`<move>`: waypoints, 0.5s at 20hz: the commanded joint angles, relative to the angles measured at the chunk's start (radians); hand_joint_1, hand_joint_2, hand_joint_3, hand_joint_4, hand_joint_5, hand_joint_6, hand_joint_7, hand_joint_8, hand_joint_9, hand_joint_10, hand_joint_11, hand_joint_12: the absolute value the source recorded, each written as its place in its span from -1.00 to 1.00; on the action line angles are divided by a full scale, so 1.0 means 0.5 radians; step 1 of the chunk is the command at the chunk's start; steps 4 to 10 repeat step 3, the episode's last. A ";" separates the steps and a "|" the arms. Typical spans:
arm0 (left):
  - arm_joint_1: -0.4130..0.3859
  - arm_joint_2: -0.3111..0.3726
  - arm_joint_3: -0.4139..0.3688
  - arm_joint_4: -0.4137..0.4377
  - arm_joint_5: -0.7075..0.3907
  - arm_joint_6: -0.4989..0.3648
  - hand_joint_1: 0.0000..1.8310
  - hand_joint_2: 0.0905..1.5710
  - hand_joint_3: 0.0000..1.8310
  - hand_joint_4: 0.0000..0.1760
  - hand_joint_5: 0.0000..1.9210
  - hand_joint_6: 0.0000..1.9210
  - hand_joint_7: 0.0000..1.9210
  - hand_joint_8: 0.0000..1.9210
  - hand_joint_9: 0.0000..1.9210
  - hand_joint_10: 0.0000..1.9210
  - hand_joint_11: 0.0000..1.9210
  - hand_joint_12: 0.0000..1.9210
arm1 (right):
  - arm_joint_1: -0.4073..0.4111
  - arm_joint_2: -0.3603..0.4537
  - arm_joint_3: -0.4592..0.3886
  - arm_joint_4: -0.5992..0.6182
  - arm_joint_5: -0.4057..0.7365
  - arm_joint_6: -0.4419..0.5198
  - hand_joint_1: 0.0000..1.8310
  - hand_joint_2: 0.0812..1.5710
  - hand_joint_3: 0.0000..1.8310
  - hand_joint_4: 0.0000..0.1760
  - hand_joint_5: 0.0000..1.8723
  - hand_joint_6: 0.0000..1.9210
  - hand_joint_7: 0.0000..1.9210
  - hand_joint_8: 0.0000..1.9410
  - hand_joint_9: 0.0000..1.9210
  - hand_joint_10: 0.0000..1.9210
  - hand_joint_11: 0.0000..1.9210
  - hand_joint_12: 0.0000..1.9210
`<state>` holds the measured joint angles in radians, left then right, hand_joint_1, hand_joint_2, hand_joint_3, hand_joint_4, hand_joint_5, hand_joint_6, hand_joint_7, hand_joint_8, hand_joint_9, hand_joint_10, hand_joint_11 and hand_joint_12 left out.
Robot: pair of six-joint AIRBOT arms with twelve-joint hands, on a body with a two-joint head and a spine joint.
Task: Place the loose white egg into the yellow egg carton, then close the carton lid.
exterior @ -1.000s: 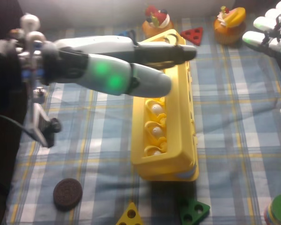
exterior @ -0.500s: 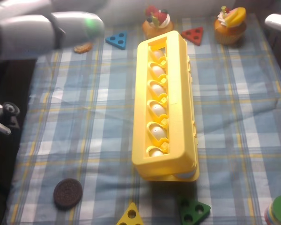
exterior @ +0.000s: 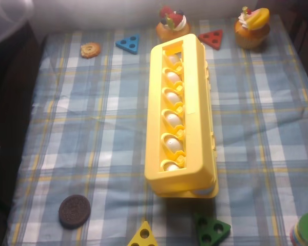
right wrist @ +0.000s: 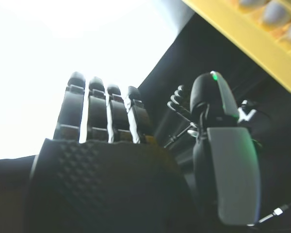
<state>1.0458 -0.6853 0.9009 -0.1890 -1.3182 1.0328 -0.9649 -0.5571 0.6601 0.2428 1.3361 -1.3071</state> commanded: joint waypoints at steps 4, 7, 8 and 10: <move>0.127 0.023 -0.042 -0.186 -0.754 0.015 -0.90 0.63 -0.99 0.50 -1.00 -1.00 -1.00 -1.00 -1.00 -1.00 -1.00 -1.00 | -0.020 0.004 0.003 0.051 0.517 -0.005 -0.39 0.59 -0.99 -1.00 -1.00 -1.00 -1.00 -1.00 -1.00 -1.00 -1.00 -1.00; 0.127 0.023 -0.042 -0.186 -0.754 0.015 -0.90 0.63 -0.99 0.50 -1.00 -1.00 -1.00 -1.00 -1.00 -1.00 -1.00 -1.00 | -0.020 0.004 0.003 0.051 0.517 -0.005 -0.39 0.59 -0.99 -1.00 -1.00 -1.00 -1.00 -1.00 -1.00 -1.00 -1.00 -1.00; 0.127 0.023 -0.042 -0.186 -0.754 0.015 -0.90 0.63 -0.99 0.50 -1.00 -1.00 -1.00 -1.00 -1.00 -1.00 -1.00 -1.00 | -0.020 0.004 0.003 0.051 0.517 -0.005 -0.39 0.59 -0.99 -1.00 -1.00 -1.00 -1.00 -1.00 -1.00 -1.00 -1.00 -1.00; 0.127 0.023 -0.042 -0.186 -0.754 0.015 -0.90 0.63 -0.99 0.50 -1.00 -1.00 -1.00 -1.00 -1.00 -1.00 -1.00 -1.00 | -0.020 0.004 0.003 0.051 0.517 -0.005 -0.39 0.59 -0.99 -1.00 -1.00 -1.00 -1.00 -1.00 -1.00 -1.00 -1.00 -1.00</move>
